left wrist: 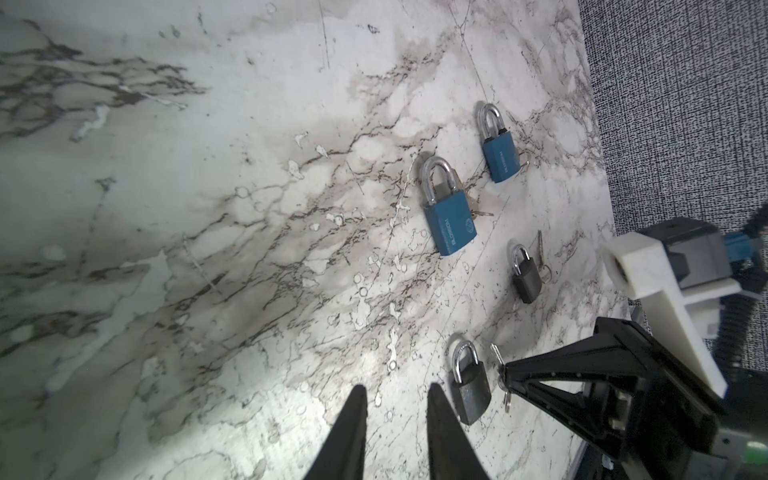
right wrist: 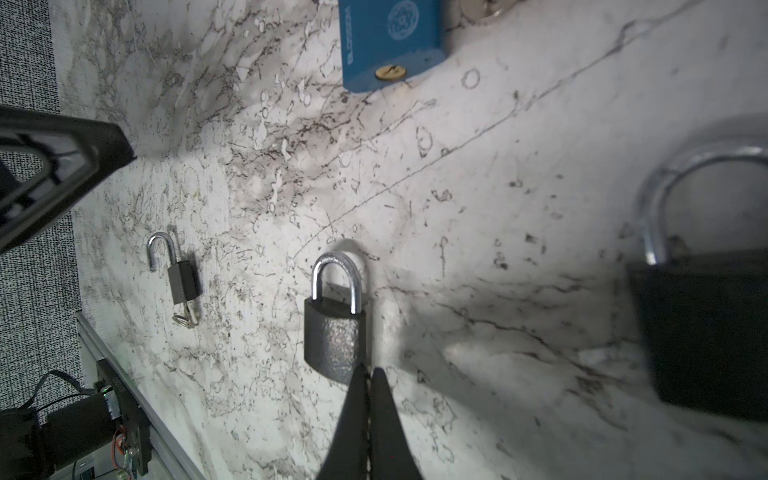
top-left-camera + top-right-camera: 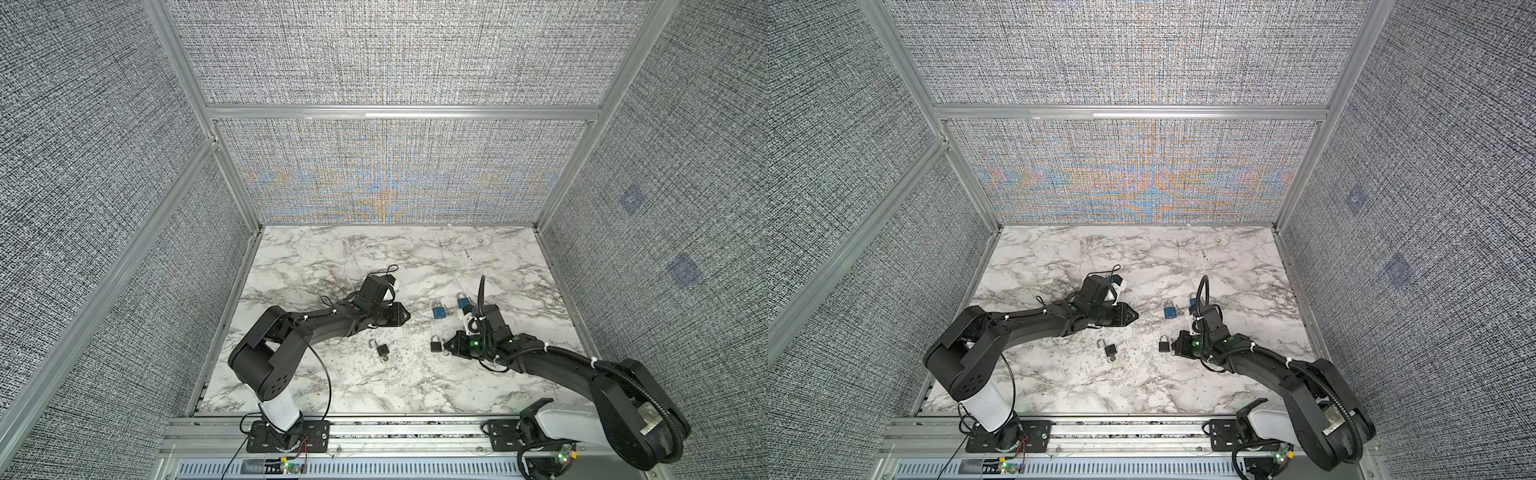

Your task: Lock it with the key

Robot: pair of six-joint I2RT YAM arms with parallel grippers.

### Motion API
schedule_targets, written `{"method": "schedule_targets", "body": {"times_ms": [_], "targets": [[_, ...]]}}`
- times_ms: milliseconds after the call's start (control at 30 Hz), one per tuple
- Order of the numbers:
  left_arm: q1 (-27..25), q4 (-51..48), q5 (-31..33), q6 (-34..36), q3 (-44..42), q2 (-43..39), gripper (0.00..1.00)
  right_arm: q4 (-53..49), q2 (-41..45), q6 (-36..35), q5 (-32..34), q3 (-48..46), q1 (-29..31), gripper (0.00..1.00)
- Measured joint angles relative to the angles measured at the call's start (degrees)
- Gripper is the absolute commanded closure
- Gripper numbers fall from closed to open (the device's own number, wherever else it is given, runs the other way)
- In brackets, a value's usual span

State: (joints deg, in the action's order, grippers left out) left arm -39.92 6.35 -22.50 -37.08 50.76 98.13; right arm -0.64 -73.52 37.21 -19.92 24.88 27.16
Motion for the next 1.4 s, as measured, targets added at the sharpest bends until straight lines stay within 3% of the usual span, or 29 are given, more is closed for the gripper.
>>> {"method": "schedule_targets", "body": {"times_ms": [200, 567, 833, 1100, 1233, 1400], "targets": [[0.17, 0.00, 0.00, 0.00, 0.00, -0.04, 0.72, 0.09, -1.38, 0.20, 0.20, 0.74, 0.63, 0.83], [1.77, -0.33, 0.61, 0.11, -0.79, -3.19, 0.72, -2.69, 3.21, -0.28, 3.74, 2.99, 2.21, 0.77], [5.92, -3.93, 2.97, -0.48, -2.38, -7.85, 0.72, -8.17, 3.61, -2.97, 10.93, 9.70, 10.34, 0.74], [12.90, -5.68, 3.48, -2.19, -10.86, -18.40, 0.72, -10.99, -7.19, -6.40, 18.43, 20.33, 21.57, 0.67], [15.91, -6.49, 4.07, -2.69, -14.51, -23.10, 0.72, -12.48, -15.34, -7.82, 20.90, 27.26, 26.34, 0.58], [18.53, -7.61, 4.42, -3.78, -18.99, -28.59, 0.72, -14.86, -24.79, -9.55, 22.62, 36.79, 31.43, 0.56]]}}
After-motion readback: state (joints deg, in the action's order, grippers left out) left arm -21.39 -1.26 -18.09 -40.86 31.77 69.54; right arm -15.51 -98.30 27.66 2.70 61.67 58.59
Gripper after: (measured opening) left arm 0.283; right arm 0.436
